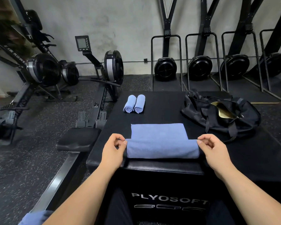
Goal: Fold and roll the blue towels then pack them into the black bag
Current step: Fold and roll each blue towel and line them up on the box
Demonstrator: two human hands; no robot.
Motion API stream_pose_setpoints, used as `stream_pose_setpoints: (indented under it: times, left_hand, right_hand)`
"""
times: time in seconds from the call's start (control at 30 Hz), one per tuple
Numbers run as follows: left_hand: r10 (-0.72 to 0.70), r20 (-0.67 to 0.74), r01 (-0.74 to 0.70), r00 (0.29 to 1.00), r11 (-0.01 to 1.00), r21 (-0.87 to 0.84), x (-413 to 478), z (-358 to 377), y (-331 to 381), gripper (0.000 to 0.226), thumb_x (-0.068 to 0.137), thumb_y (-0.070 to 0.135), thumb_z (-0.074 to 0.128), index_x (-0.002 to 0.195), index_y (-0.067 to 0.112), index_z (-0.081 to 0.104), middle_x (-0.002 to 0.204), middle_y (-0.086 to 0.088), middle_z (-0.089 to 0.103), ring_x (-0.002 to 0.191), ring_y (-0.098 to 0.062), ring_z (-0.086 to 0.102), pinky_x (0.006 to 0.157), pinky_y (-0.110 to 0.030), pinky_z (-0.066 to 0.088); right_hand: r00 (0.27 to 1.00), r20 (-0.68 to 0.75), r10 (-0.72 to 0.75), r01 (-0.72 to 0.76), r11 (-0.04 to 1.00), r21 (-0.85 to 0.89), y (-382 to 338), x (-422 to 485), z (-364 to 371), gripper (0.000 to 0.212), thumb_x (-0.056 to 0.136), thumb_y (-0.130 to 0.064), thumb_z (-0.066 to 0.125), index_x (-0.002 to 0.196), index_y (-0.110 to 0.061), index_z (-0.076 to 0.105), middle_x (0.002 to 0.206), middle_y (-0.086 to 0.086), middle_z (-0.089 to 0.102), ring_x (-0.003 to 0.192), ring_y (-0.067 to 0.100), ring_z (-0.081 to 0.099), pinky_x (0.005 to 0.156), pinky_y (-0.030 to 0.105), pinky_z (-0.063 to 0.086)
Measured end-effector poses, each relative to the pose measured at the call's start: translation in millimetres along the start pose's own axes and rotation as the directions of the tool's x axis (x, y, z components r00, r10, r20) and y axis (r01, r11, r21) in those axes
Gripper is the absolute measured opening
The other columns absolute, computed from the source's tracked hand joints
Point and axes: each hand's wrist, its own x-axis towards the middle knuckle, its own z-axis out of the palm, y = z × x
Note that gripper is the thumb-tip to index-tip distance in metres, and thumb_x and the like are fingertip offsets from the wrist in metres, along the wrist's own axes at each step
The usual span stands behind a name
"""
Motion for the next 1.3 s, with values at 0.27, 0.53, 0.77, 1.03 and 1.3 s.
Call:
stream_pose_setpoints:
  times: [0.27,0.53,0.77,1.03,1.3]
  left_hand:
    - [-0.07,0.03,0.067,0.997,0.993,0.093,78.1,17.8,-15.9,0.028,0.1,0.008,0.062,0.09,0.03,0.076,0.087,0.015,0.076,0.061,-0.009,0.053,0.058,-0.018,0.043]
    - [-0.135,0.089,0.124,0.987,0.985,0.118,142.1,44.8,-23.9,0.031,0.097,0.01,0.063,0.117,0.029,0.077,0.113,0.016,0.074,0.104,0.0,0.069,0.101,-0.029,0.053]
    - [-0.136,0.177,0.086,0.975,0.961,0.263,140.0,74.2,-52.9,0.044,0.097,0.018,0.066,0.14,0.026,0.063,0.131,0.014,0.06,0.115,-0.007,0.059,0.107,-0.029,0.044]
    - [-0.032,0.083,0.01,0.996,0.968,0.252,128.0,82.3,-63.7,0.046,0.09,0.013,0.07,0.133,0.026,0.065,0.136,0.017,0.057,0.117,-0.004,0.058,0.103,-0.025,0.044]
    - [-0.012,0.087,-0.016,0.996,0.949,0.315,124.5,82.2,-63.2,0.052,0.084,0.023,0.066,0.135,0.016,0.065,0.136,0.009,0.055,0.121,-0.012,0.056,0.105,-0.027,0.043]
  right_hand:
    - [0.998,0.011,0.061,-0.058,0.977,-0.207,4.2,75.6,29.7,0.034,0.096,-0.013,0.065,0.09,-0.043,0.08,0.096,-0.022,0.077,0.1,0.014,0.07,0.099,0.042,0.054]
    - [0.991,0.052,0.121,-0.103,0.959,-0.263,7.7,136.5,59.4,0.041,0.095,-0.011,0.053,0.109,-0.038,0.08,0.128,-0.017,0.067,0.12,0.013,0.06,0.111,0.039,0.046]
    - [0.988,0.126,0.086,-0.009,0.858,-0.513,45.2,141.2,77.3,0.044,0.096,-0.008,0.059,0.139,-0.018,0.066,0.145,-0.001,0.058,0.132,0.021,0.054,0.106,0.028,0.037]
    - [0.99,0.136,0.039,0.037,0.856,-0.516,54.0,137.2,84.5,0.051,0.095,-0.003,0.057,0.145,-0.013,0.059,0.148,-0.003,0.05,0.128,0.015,0.053,0.1,0.023,0.034]
    - [0.98,0.188,0.07,0.055,0.806,-0.59,54.7,141.6,85.1,0.055,0.098,-0.005,0.053,0.152,-0.011,0.051,0.158,-0.002,0.041,0.138,0.019,0.044,0.107,0.025,0.031]
